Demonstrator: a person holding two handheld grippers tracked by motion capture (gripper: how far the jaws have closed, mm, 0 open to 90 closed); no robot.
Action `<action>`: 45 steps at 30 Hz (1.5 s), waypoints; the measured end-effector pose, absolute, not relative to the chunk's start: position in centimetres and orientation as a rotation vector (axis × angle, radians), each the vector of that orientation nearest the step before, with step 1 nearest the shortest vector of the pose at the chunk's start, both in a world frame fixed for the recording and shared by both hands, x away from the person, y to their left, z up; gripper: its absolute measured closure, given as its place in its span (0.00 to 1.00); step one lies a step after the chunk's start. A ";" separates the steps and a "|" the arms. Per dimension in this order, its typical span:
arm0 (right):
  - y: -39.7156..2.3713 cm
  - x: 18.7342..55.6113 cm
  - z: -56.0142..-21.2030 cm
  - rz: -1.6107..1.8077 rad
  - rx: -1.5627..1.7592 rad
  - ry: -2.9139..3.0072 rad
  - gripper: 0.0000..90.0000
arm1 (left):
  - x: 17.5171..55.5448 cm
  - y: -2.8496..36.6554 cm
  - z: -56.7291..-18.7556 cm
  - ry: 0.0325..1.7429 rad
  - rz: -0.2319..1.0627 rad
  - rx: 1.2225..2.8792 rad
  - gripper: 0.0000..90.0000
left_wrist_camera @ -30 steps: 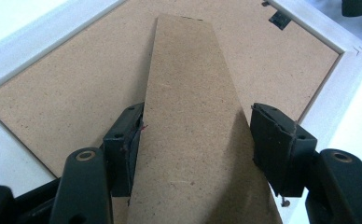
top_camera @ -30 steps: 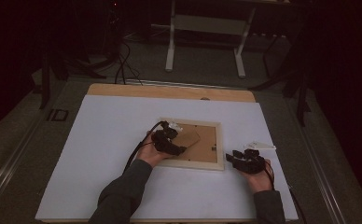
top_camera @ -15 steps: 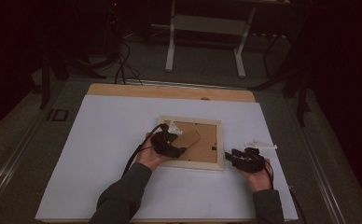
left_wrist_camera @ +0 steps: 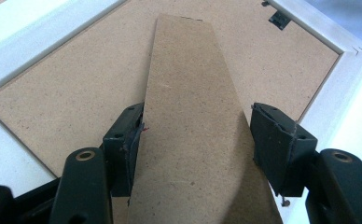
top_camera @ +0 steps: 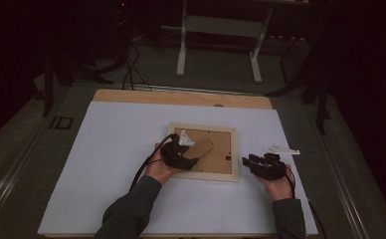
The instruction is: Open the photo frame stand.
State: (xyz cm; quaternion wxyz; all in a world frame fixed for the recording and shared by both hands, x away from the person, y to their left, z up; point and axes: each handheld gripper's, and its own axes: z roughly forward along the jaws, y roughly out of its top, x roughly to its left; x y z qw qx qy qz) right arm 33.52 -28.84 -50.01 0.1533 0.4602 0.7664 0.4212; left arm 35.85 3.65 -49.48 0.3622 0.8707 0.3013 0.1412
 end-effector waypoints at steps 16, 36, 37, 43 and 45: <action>-27.3 36.6 -49.8 1.232 1.339 2.232 0.66 | 35.1 3.5 -49.3 0.749 0.427 2.235 0.44; -27.0 39.1 -50.2 1.232 1.404 2.259 0.62 | 34.6 3.4 -49.2 0.732 0.464 2.223 0.44; -27.0 39.3 -50.2 1.243 1.410 2.264 0.61 | 34.6 3.4 -49.2 0.731 0.465 2.224 0.44; -27.1 40.1 -50.2 1.281 1.436 2.285 0.62 | 34.6 3.4 -49.3 0.723 0.475 2.220 0.44; -27.1 40.3 -50.2 1.282 1.439 2.295 0.63 | 34.5 3.4 -49.3 0.719 0.483 2.222 0.44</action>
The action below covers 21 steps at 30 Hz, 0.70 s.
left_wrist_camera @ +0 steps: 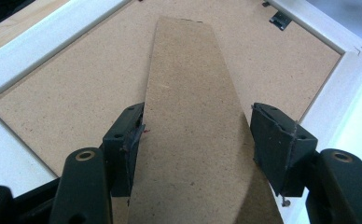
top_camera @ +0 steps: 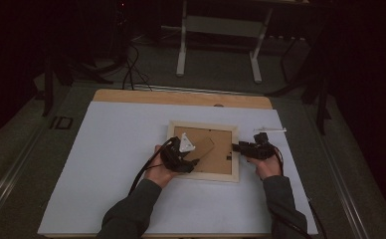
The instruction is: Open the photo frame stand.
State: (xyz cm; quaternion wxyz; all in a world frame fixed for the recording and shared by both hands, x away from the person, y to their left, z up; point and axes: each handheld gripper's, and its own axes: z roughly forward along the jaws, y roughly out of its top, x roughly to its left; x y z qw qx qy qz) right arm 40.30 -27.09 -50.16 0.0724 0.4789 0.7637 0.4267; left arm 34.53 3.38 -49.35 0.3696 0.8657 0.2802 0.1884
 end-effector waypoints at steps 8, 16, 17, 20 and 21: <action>-27.0 41.1 -50.2 1.286 1.490 2.311 0.59 | 34.3 3.3 -49.3 0.699 0.507 2.223 0.44; -27.6 41.9 -50.7 1.360 1.563 2.331 0.58 | 34.3 3.4 -49.4 0.684 0.516 2.216 0.44; -27.7 41.9 -50.7 1.361 1.564 2.332 0.58 | 34.3 3.4 -49.4 0.680 0.518 2.216 0.44; -27.7 41.9 -50.6 1.366 1.567 2.339 0.58 | 34.3 3.4 -49.4 0.667 0.524 2.211 0.44; -27.8 42.0 -50.6 1.372 1.575 2.341 0.59 | 34.2 3.4 -49.4 0.665 0.533 2.206 0.44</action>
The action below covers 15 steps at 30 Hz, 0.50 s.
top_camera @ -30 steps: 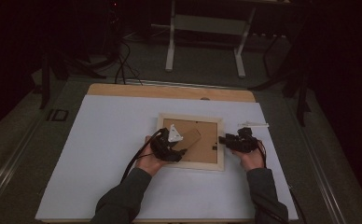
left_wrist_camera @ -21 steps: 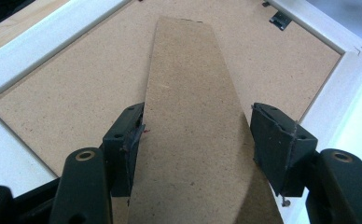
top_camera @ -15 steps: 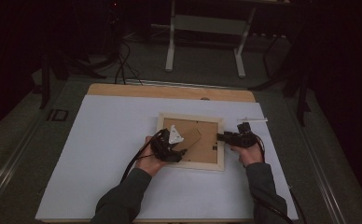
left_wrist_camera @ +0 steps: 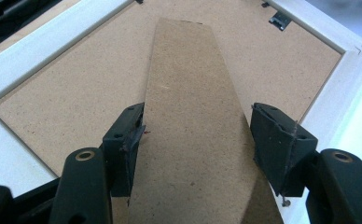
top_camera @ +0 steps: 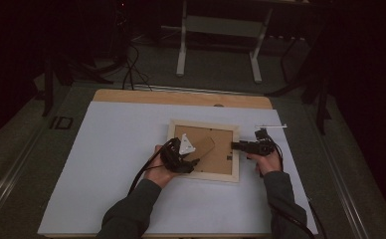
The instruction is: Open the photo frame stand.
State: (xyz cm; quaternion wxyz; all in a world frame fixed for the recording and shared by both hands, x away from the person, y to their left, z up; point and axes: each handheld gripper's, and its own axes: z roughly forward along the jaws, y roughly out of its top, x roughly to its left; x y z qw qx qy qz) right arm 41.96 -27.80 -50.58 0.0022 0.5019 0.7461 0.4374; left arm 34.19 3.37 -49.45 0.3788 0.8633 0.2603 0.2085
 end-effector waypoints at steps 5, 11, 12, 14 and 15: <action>-27.8 42.1 -50.7 1.410 1.595 2.358 0.57 | 34.2 3.5 -49.4 0.656 0.535 2.202 0.44; -27.8 41.9 -50.5 1.382 1.593 2.345 0.60 | 34.3 3.6 -49.5 0.660 0.524 2.196 0.44; -27.8 41.8 -50.5 1.381 1.593 2.344 0.60 | 34.3 3.6 -49.5 0.662 0.517 2.193 0.44; -27.9 41.7 -50.5 1.393 1.592 2.334 0.61 | 34.3 3.7 -49.6 0.660 0.515 2.186 0.44; -27.9 41.6 -50.4 1.395 1.592 2.330 0.61 | 34.3 3.7 -49.6 0.661 0.512 2.185 0.44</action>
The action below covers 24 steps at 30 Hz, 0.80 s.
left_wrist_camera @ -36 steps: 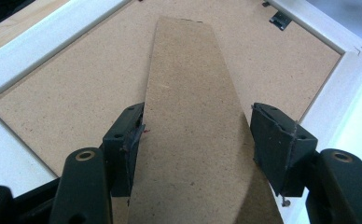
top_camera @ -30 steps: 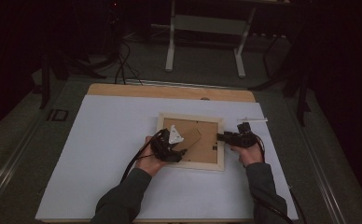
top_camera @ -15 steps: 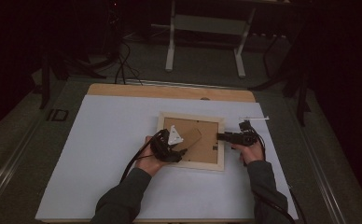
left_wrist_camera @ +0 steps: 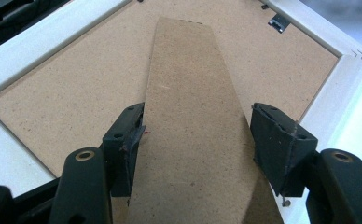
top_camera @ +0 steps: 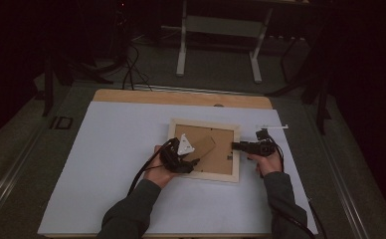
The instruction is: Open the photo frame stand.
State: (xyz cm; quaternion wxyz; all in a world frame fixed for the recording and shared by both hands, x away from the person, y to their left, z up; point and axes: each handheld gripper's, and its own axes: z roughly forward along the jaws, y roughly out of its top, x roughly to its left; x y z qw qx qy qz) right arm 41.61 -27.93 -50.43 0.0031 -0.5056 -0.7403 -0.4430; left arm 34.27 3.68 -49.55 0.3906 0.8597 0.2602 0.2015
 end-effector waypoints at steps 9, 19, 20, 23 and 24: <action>-28.0 41.2 -50.4 -1.422 -1.593 -2.309 0.62 | 34.6 4.1 -49.5 0.688 0.441 2.156 0.43; -28.2 40.9 -50.7 -1.444 -1.597 -2.297 0.62 | 35.8 5.1 -49.4 0.782 0.234 2.062 0.44; -28.2 40.9 -50.7 -1.445 -1.598 -2.295 0.62 | 36.0 5.3 -49.4 0.799 0.194 2.047 0.44; -28.2 40.8 -50.6 -1.448 -1.598 -2.297 0.62 | 36.6 5.7 -49.7 0.850 0.095 2.025 0.44; -28.2 40.7 -50.6 -1.451 -1.597 -2.302 0.62 | 36.8 5.8 -49.9 0.859 0.071 2.029 0.44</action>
